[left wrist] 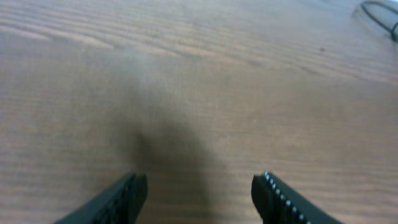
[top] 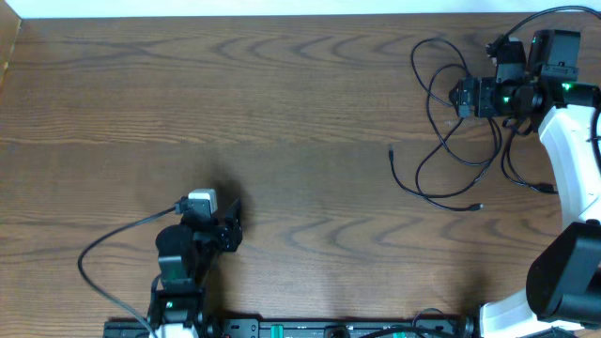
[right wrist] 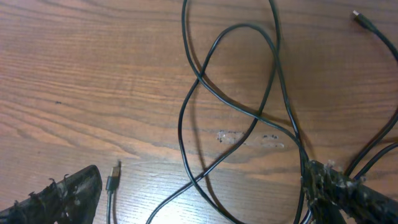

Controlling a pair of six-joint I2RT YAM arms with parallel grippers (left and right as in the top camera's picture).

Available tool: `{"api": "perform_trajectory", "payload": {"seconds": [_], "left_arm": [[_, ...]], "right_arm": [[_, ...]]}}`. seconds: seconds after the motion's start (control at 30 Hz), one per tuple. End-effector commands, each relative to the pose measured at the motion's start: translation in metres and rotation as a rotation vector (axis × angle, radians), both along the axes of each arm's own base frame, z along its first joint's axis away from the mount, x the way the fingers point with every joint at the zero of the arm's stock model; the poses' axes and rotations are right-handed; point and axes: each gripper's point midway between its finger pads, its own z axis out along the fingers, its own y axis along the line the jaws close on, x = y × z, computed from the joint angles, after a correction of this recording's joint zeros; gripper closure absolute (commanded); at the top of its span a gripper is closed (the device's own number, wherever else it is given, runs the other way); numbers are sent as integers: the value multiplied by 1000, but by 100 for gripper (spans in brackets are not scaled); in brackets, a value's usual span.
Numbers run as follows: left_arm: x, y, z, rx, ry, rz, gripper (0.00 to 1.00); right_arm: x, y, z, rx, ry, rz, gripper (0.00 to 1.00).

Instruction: Untangle cables

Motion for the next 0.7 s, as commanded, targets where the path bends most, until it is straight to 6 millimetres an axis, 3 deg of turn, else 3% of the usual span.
{"api": "perform_trajectory", "payload": {"seconds": [0.0, 0.03, 0.2, 0.67], "left_arm": [[-3, 4, 18, 20, -81, 19, 40], [-7, 5, 21, 23, -95, 26, 40], [-6, 6, 84, 64, -387, 25, 40], [-5, 7, 80, 73, -368, 29, 40]], "right_arm": [[-1, -1, -3, 5, 10, -9, 1], [-1, -1, -3, 5, 10, -9, 1], [-1, -1, -3, 5, 10, -9, 1], [-1, -1, -3, 5, 10, -9, 1]]}}
